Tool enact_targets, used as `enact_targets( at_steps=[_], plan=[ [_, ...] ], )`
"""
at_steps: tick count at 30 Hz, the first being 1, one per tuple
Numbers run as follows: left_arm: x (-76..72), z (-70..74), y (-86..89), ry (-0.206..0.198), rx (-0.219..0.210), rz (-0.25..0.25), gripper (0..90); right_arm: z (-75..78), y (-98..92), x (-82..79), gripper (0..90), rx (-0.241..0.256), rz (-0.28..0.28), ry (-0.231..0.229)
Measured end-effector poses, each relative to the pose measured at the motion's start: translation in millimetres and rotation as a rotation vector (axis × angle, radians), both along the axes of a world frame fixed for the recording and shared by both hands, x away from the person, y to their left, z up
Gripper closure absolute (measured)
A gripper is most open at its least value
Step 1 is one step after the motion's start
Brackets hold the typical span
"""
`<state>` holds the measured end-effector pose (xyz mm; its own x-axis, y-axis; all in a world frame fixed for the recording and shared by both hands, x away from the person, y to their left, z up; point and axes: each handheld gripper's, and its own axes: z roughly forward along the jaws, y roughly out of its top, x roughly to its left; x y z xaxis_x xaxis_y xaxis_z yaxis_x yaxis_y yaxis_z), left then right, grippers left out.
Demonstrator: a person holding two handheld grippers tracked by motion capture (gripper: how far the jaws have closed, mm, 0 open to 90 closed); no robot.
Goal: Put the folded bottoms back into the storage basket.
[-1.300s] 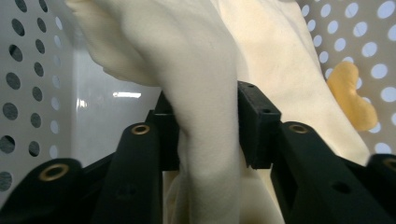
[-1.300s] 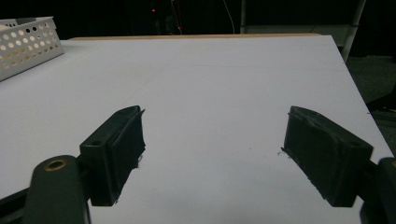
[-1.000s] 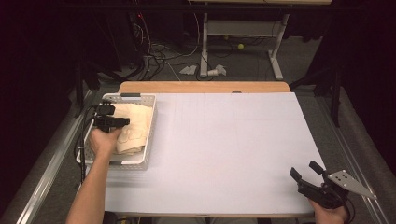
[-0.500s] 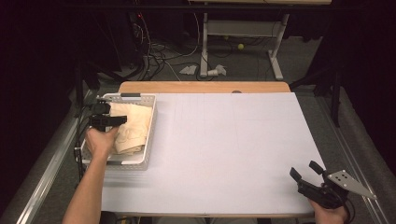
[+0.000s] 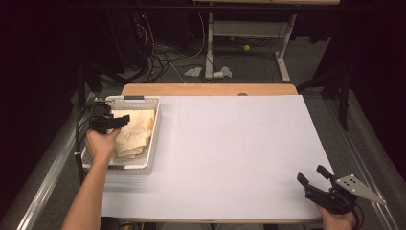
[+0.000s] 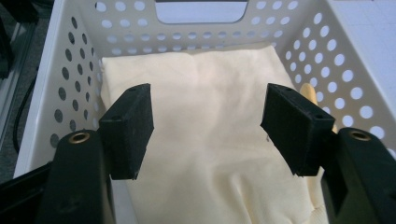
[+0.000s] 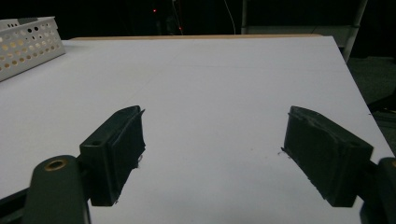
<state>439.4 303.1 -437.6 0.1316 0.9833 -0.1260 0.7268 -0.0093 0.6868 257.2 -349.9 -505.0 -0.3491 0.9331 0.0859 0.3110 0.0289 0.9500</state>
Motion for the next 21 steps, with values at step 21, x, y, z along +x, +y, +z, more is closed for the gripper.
enact_targets(
  at_steps=[21],
  plan=[
    [-18.4, 19.0, -3.3, -0.095, -0.009, -0.042, 32.5, 0.1, -0.5, -0.3, 20.7, 0.008, -0.001, 0.0]
  ],
)
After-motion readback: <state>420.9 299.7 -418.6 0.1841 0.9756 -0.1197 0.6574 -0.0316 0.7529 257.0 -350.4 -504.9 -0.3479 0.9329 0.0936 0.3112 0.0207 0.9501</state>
